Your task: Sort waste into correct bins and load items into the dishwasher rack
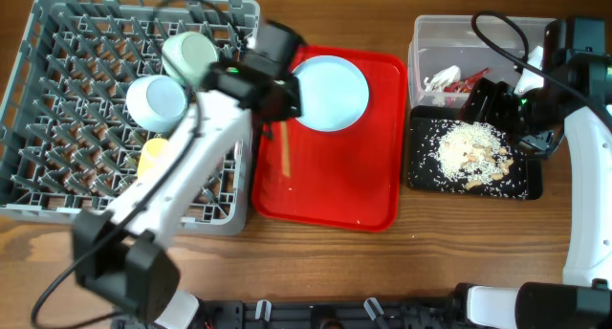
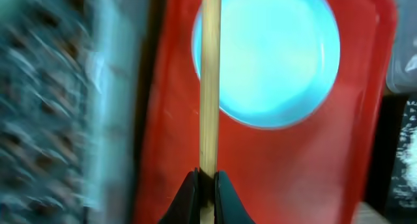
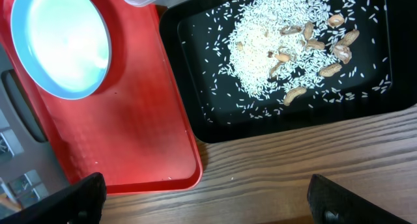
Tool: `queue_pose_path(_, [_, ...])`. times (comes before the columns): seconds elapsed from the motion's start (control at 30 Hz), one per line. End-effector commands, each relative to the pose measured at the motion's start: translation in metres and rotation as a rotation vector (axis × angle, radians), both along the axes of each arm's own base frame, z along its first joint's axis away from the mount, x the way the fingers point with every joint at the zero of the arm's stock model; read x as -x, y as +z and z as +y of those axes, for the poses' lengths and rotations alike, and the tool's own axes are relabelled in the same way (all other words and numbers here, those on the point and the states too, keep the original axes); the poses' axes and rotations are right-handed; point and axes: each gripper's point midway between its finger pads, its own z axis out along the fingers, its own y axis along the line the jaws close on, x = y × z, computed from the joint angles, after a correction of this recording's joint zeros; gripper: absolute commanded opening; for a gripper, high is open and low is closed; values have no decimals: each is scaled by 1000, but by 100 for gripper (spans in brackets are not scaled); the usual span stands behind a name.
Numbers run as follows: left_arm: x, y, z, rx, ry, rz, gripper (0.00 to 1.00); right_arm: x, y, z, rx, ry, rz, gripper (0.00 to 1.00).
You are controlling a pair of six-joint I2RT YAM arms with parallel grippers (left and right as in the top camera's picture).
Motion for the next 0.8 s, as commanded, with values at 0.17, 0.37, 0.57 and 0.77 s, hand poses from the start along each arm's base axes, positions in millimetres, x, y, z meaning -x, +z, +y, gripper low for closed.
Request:
queue_pose_path(0.17, [-39, 22, 80, -223, -181, -146, 4, -1, 7, 0, -1, 18, -29, 100])
queue_pose_path(0.37, [-48, -25, 90, -241, -166, -33, 4, -1, 7, 0, -1, 18, -28, 100])
queue_pose_path(0.57, [-50, -57, 86, -202, -114, 51, 4, -1, 8, 1, -1, 16, -30, 100])
queue_pose_path(0.77, [-49, -59, 86, -201, -108, 59, 34, -4, 10, 12, -44, 71, -50, 100])
